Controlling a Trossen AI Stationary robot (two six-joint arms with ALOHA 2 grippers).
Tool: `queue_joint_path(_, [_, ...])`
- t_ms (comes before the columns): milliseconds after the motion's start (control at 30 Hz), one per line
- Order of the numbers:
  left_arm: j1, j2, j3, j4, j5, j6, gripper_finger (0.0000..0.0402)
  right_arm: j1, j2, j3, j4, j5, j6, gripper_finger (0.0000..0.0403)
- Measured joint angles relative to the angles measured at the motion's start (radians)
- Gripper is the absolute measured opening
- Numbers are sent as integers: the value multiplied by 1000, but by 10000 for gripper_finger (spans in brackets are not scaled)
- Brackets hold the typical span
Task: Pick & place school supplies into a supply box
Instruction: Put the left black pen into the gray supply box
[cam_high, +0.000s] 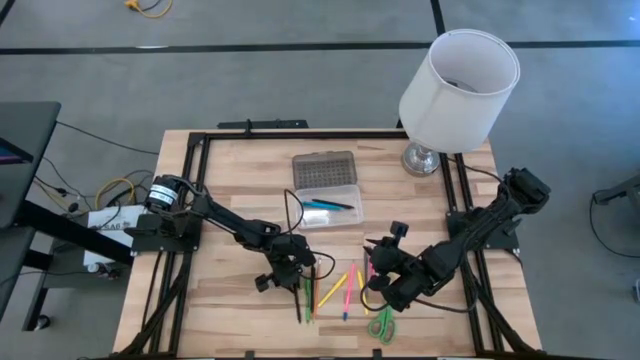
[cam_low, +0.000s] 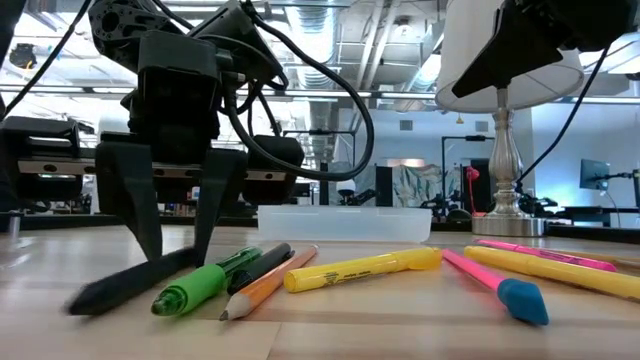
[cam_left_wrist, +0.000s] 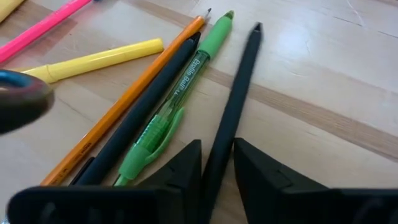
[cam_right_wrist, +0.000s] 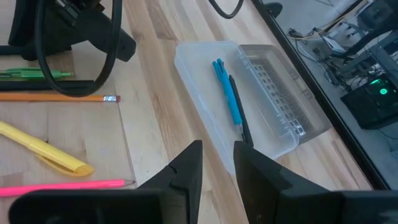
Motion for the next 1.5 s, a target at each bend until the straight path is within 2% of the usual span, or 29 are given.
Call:
queue_joint_path(233, [0, -4, 2, -66, -67, -19, 54, 0, 0, 0, 0, 0, 0, 87])
queue_joint_path(367, [12, -6, 4, -123, -72, -25, 43, 0, 0, 0, 1, 0, 0, 87])
queue_joint_path(700, [74, -10, 6, -225, -30, -26, 42, 0, 0, 0, 1, -3, 6, 87])
queue_joint_path(1200, [223, -14, 10, -413, 84, -114, 43, 0, 0, 0, 1, -3, 8, 87])
queue_joint_path(1400, [226, -18, 10, -422, 88, -113, 43, 0, 0, 0, 0, -4, 26, 87])
queue_joint_path(1500, [212, -41, 8, -433, 42, -112, 43, 0, 0, 0, 0, -6, 32, 87])
